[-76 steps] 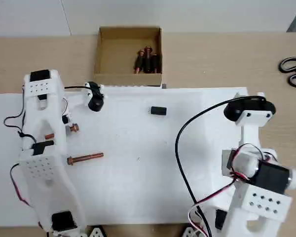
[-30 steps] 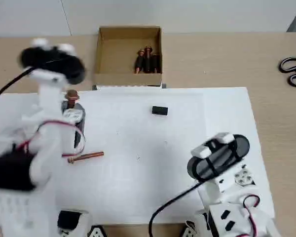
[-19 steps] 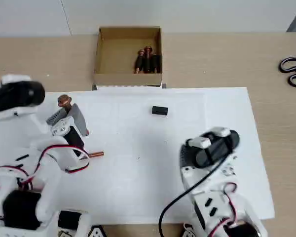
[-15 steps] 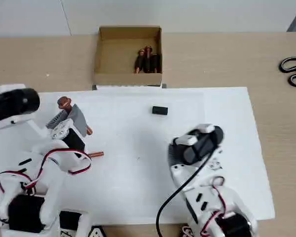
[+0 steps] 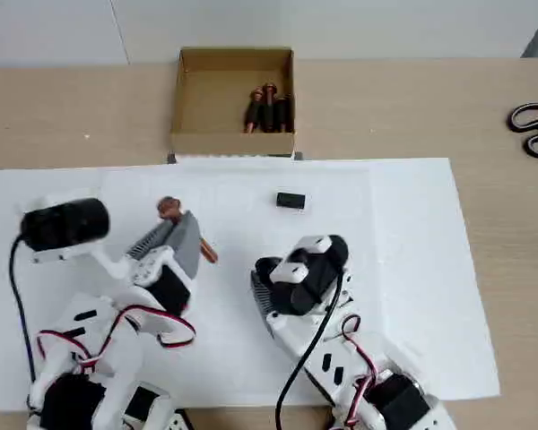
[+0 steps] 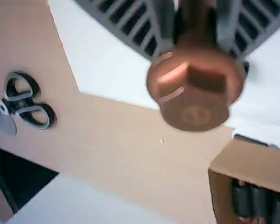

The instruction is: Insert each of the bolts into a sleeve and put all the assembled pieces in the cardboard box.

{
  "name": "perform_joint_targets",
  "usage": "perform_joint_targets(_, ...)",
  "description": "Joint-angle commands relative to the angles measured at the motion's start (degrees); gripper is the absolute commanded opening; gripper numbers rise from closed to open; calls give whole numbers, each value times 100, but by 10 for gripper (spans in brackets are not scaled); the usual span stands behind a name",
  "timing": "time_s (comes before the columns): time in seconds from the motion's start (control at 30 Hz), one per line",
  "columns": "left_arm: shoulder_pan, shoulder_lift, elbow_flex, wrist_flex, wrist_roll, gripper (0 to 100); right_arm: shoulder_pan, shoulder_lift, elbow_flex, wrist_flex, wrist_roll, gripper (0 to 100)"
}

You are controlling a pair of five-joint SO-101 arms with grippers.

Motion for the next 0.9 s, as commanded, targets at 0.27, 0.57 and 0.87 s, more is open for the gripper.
perform_joint_targets(0.27,589,-158,488,-202,44,5,-505,-40,35,-180,-26,4)
perform_joint_targets(0.57,730,-141,567,-598,44,5,-822,-40,35,-180,-18,4)
perform_joint_targets(0.87,888,-158,541,-193,26,5,-769,-40,35,-224,-18,4)
